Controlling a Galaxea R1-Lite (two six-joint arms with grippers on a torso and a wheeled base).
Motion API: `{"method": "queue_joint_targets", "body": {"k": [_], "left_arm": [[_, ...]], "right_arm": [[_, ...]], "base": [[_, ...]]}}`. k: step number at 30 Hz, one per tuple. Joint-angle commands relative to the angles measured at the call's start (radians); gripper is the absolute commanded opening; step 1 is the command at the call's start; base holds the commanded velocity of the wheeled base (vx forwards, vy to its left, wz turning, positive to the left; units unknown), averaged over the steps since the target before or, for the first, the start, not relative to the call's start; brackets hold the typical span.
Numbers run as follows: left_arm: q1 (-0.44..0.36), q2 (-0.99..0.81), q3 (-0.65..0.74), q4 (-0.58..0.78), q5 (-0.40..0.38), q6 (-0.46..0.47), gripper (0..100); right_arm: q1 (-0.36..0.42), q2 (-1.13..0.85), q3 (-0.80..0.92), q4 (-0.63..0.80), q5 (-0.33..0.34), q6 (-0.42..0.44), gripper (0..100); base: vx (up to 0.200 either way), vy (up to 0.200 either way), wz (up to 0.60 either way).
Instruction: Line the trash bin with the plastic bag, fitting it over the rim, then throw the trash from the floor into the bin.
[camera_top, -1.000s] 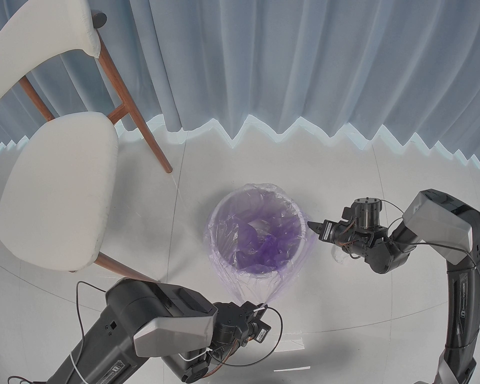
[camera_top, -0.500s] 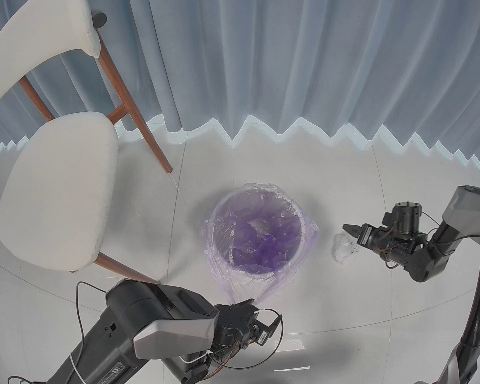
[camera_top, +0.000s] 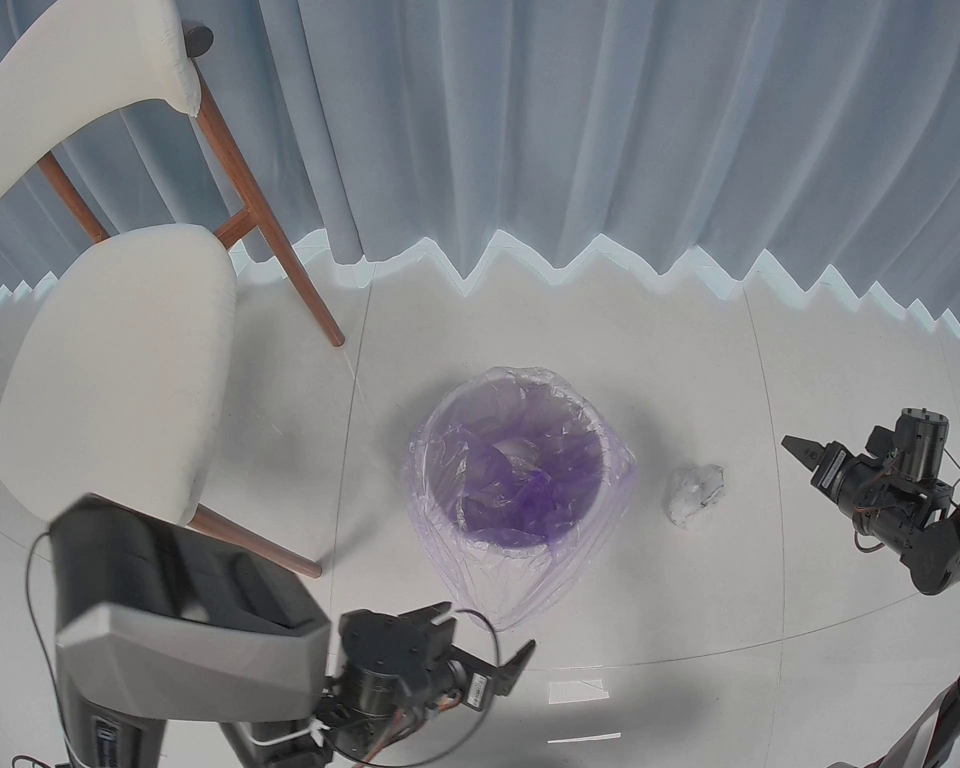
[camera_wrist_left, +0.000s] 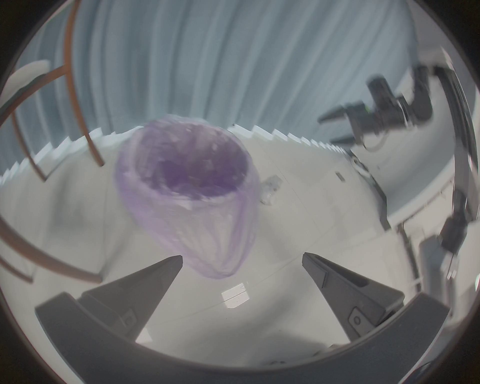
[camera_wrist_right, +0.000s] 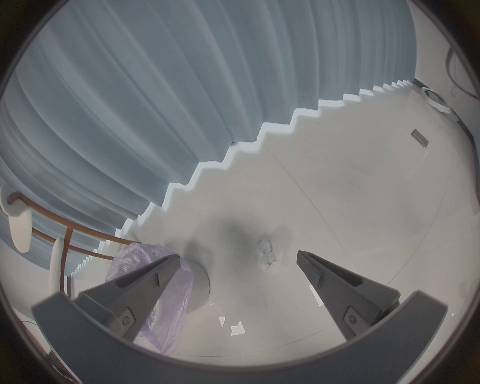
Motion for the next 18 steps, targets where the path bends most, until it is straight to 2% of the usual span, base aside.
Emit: {"method": "queue_joint_targets", "body": {"k": [1, 2, 4, 7, 10, 13, 15, 16, 18], "left_arm": [[0.137, -0.29, 0.2, 0.001, 0.052, -0.273, 100], [0.156, -0.308, 0.223, 0.001, 0.054, -0.348, 100], [0.174, -0.327, 0.27, 0.002, 0.052, -0.433, 100], [0.217, -0.318, 0.335, 0.001, 0.049, -0.459, 100], [0.252, -0.296, 0.32, 0.001, 0.027, -0.485, 100], [0.255, -0.27, 0.287, 0.001, 0.02, -0.528, 100], [0.264, -0.235, 0.251, 0.001, 0.021, -0.585, 100], [0.264, -0.235, 0.251, 0.001, 0.021, -0.585, 100], [0.278, -0.21, 0.214, 0.001, 0.02, -0.663, 100]], "right_arm": [[-0.053, -0.19, 0.126, -0.004, 0.003, 0.004, 100], [-0.051, -0.205, 0.139, -0.003, 0.0, 0.004, 100], [-0.051, -0.23, 0.152, 0.0, -0.001, 0.001, 100], [-0.051, -0.264, 0.163, 0.002, -0.007, 0.001, 100], [-0.053, -0.293, 0.168, 0.002, -0.017, 0.001, 100], [-0.051, -0.317, 0.175, 0.004, -0.029, 0.001, 100], [-0.051, -0.353, 0.204, 0.004, -0.036, 0.0, 100], [-0.051, -0.353, 0.204, 0.004, -0.036, 0.0, 100], [-0.051, -0.386, 0.237, 0.004, -0.038, -0.003, 100]], "base": [[0.0, 0.0, 0.0], [0.0, 0.0, 0.0], [0.0, 0.0, 0.0], [0.0, 0.0, 0.0], [0.0, 0.0, 0.0], [0.0, 0.0, 0.0], [0.0, 0.0, 0.0], [0.0, 0.0, 0.0], [0.0, 0.0, 0.0]]}}
